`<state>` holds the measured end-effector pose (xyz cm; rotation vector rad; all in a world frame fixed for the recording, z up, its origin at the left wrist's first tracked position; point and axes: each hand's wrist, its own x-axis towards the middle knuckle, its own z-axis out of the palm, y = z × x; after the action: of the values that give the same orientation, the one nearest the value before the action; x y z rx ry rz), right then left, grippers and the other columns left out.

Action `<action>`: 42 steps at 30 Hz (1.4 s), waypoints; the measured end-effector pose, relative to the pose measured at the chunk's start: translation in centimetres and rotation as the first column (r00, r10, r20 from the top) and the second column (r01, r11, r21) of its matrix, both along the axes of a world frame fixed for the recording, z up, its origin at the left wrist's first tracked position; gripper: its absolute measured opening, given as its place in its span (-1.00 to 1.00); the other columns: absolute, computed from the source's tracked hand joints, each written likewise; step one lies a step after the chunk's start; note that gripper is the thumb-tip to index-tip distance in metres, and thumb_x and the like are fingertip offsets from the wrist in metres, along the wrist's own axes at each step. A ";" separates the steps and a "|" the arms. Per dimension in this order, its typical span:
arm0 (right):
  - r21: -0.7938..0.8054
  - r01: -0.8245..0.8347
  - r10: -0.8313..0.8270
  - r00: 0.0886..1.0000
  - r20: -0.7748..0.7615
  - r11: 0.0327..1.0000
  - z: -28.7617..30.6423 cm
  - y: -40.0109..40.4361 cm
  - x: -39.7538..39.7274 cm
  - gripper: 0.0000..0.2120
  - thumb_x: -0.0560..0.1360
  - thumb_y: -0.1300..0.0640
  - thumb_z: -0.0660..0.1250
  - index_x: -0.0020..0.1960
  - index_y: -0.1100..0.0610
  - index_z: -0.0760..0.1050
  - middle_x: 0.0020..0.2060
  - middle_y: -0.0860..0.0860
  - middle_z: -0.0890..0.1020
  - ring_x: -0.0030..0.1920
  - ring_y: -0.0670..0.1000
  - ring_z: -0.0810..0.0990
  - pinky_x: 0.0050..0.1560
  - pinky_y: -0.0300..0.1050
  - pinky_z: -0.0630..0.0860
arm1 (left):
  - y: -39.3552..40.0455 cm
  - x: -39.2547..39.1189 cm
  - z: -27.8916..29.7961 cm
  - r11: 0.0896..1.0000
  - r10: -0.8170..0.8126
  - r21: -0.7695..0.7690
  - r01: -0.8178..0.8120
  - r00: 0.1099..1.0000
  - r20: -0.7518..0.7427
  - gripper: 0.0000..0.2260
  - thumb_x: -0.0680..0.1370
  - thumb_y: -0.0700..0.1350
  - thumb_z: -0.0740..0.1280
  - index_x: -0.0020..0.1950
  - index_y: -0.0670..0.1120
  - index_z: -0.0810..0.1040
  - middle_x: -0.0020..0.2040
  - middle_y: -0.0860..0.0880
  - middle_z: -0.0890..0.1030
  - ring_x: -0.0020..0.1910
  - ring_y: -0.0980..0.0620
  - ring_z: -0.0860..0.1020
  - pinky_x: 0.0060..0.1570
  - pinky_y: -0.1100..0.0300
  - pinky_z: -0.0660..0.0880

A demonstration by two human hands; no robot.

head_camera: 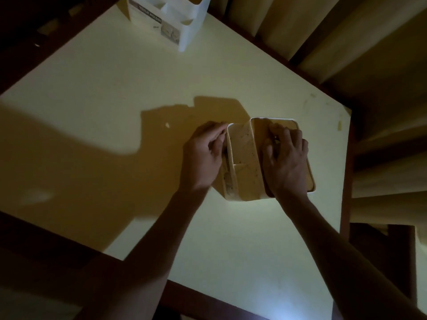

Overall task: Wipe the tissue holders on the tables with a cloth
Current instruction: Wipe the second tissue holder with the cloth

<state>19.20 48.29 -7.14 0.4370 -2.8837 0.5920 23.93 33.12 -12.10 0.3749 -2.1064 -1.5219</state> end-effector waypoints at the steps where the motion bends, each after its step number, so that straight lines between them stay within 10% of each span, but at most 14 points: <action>1: 0.002 0.001 -0.001 1.000 -0.002 1.000 0.0 0.0 0.0 -0.62 0.56 -0.01 0.10 0.31 0.13 0.37 0.17 0.12 0.43 0.09 -0.01 0.32 0.18 0.12 0.38 | 0.3 0.6 0.0 0.999 -0.014 -0.032 0.013 0.999 -0.033 -0.77 0.57 -0.26 0.29 0.22 -0.19 0.58 0.12 -0.07 0.62 0.07 0.10 0.59 0.10 0.23 0.55; 11: 0.030 0.005 -0.005 1.000 -0.005 1.000 0.1 -0.2 0.0 -0.50 0.53 -0.10 0.00 0.32 0.16 0.37 0.18 0.16 0.44 0.14 0.14 0.40 0.17 0.11 0.36 | 0.8 2.5 1.2 0.985 -0.101 -0.145 0.098 0.995 -0.010 -0.77 0.54 -0.25 0.31 0.19 -0.17 0.60 0.15 -0.08 0.61 0.08 0.11 0.56 0.09 0.38 0.50; 26: 0.029 0.015 -0.015 1.000 0.006 0.999 0.3 -0.5 0.0 -0.49 0.51 -0.11 -0.02 0.31 0.15 0.37 0.20 0.15 0.42 0.16 0.13 0.39 0.20 0.15 0.39 | 6.3 10.4 -0.9 0.993 -0.070 0.085 0.081 0.989 -0.128 -0.75 0.54 -0.21 0.34 0.21 -0.07 0.53 0.10 -0.08 0.61 -0.04 0.23 0.60 -0.12 0.37 0.57; 31: 0.028 0.016 -0.016 1.000 0.005 0.999 0.2 -0.4 0.1 -0.49 0.52 -0.11 -0.01 0.33 0.14 0.36 0.21 0.16 0.42 0.19 0.16 0.40 0.21 0.18 0.40 | 4.1 7.1 -0.5 0.970 -0.021 0.243 0.010 0.999 0.043 -0.84 0.56 -0.23 0.31 0.11 -0.15 0.60 0.01 0.03 0.61 -0.06 0.19 0.58 -0.09 0.38 0.52; 42: 0.030 0.003 -0.004 1.000 0.011 1.000 0.3 -0.3 0.0 -0.50 0.52 -0.11 -0.01 0.32 0.13 0.37 0.20 0.15 0.42 0.17 0.14 0.39 0.22 0.14 0.37 | -0.2 0.7 -1.5 1.000 -0.015 -0.008 0.017 0.983 0.182 -0.90 0.52 -0.24 0.34 0.00 -0.14 0.61 -0.06 -0.04 0.64 -0.07 0.06 0.59 -0.07 0.31 0.52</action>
<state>19.21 48.02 -6.80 0.4344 -2.9064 0.5523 24.59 32.93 -13.59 0.5121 -2.2601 -1.5375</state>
